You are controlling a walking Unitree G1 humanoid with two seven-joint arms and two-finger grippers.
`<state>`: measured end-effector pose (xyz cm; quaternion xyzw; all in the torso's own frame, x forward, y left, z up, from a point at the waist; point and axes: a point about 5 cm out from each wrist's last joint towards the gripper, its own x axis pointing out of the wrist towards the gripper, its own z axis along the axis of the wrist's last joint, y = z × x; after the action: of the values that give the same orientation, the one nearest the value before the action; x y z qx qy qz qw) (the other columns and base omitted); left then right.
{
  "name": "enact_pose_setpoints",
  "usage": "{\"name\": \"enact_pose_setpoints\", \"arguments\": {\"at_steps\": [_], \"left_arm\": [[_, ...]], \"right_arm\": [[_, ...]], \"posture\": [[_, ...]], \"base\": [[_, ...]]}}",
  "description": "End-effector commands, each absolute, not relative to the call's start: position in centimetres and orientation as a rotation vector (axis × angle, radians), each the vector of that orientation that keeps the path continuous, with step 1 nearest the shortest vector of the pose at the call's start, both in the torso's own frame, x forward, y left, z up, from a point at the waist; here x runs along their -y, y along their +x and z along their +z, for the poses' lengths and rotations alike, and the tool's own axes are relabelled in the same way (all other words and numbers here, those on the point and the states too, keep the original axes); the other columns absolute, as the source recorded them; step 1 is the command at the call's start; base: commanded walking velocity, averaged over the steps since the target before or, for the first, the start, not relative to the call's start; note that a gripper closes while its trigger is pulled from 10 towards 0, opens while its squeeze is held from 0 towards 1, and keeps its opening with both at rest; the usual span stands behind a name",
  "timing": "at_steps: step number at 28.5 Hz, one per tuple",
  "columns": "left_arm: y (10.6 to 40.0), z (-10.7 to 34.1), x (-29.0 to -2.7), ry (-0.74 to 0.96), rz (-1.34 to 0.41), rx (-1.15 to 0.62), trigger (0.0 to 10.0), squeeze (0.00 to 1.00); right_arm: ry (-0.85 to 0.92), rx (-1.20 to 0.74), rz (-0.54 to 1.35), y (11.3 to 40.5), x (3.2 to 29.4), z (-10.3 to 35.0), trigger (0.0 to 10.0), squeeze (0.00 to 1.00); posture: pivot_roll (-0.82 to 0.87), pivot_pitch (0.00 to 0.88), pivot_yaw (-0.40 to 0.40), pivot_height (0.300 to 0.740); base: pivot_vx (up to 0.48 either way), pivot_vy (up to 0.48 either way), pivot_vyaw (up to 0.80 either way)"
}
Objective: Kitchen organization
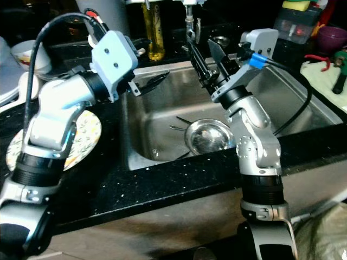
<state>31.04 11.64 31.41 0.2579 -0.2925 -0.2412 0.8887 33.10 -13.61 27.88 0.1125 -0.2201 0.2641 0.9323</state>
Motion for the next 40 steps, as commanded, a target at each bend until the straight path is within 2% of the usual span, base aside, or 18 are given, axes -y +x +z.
{"name": "enact_pose_setpoints", "arguments": {"at_steps": [1,2,5,12,16,19,24,27,35,36,38,39,40], "left_arm": [[30.8,31.4,-13.5,0.488,-0.310,0.591,10.0,0.00],[30.8,31.4,-13.5,0.488,-0.310,0.591,10.0,0.00],[29.6,29.9,-15.6,0.438,-0.103,0.514,10.0,0.00],[28.2,28.6,-16.4,0.340,-0.013,0.455,10.0,0.00],[26.9,27.1,-15.8,0.276,-0.017,0.404,10.0,0.00],[26.7,27.0,-15.6,0.270,-0.019,0.398,10.0,0.00],[26.0,26.7,-15.1,0.238,-0.018,0.389,10.0,0.00],[25.8,26.6,-15.3,0.232,-0.004,0.381,10.0,0.00],[25.4,26.8,-15.9,0.235,0.029,0.370,10.0,0.00],[25.4,26.7,-16.0,0.234,0.032,0.362,10.0,0.00],[25.4,26.7,-16.0,0.234,0.032,0.362,10.0,0.00],[25.5,26.2,-16.0,0.241,0.031,0.336,10.0,0.00],[25.5,25.7,-16.2,0.238,0.040,0.306,10.0,0.00]], "right_arm": [[0.234,0.430,0.573,33.2,13.1,27.6,10.0,0.00],[0.234,0.430,0.573,33.2,13.1,27.6,10.0,0.00],[0.231,0.425,0.581,33.3,13.0,27.5,10.0,0.00],[0.211,0.422,0.589,33.4,13.0,27.5,10.0,0.00],[0.011,0.405,0.752,32.6,11.6,26.9,10.0,0.00],[-0.031,0.397,0.805,32.3,11.2,26.7,10.0,0.00],[-0.347,0.329,1.043,30.3,9.0,24.5,10.0,0.00],[-0.463,0.303,1.146,29.3,8.0,23.4,10.0,0.00],[-0.699,0.267,1.257,28.5,7.6,22.2,10.0,0.00],[-0.722,0.266,1.268,28.3,7.5,22.2,10.0,0.26],[-0.722,0.266,1.268,28.3,7.5,22.2,10.0,0.26],[-0.742,0.263,1.275,28.2,7.5,22.2,10.0,1.00],[-0.794,0.265,1.265,28.3,7.4,22.1,10.0,1.00]], "posture": [[0.06,0.062,-0.005,0.732],[0.06,0.062,-0.005,0.732],[0.06,0.062,-0.007,0.732],[0.07,0.059,-0.008,0.732],[0.08,0.055,-0.012,0.732],[0.08,0.055,-0.012,0.732],[0.08,0.048,-0.012,0.732],[0.09,0.048,-0.016,0.732],[0.09,0.055,-0.018,0.732],[0.09,0.057,-0.021,0.732],[0.09,0.057,-0.021,0.732],[0.09,0.058,-0.023,0.732],[0.09,0.060,-0.023,0.732]], "base": [[0.000,0.000,0.80],[0.000,0.000,0.80],[0.000,0.000,0.80],[0.000,0.000,0.80],[0.000,0.000,0.68],[0.000,0.000,0.18],[0.000,0.000,0.00],[0.000,0.000,0.00],[0.000,0.000,0.00],[0.000,0.000,0.00],[0.000,0.000,0.00],[0.000,0.000,0.00],[0.000,0.000,0.00]]}}
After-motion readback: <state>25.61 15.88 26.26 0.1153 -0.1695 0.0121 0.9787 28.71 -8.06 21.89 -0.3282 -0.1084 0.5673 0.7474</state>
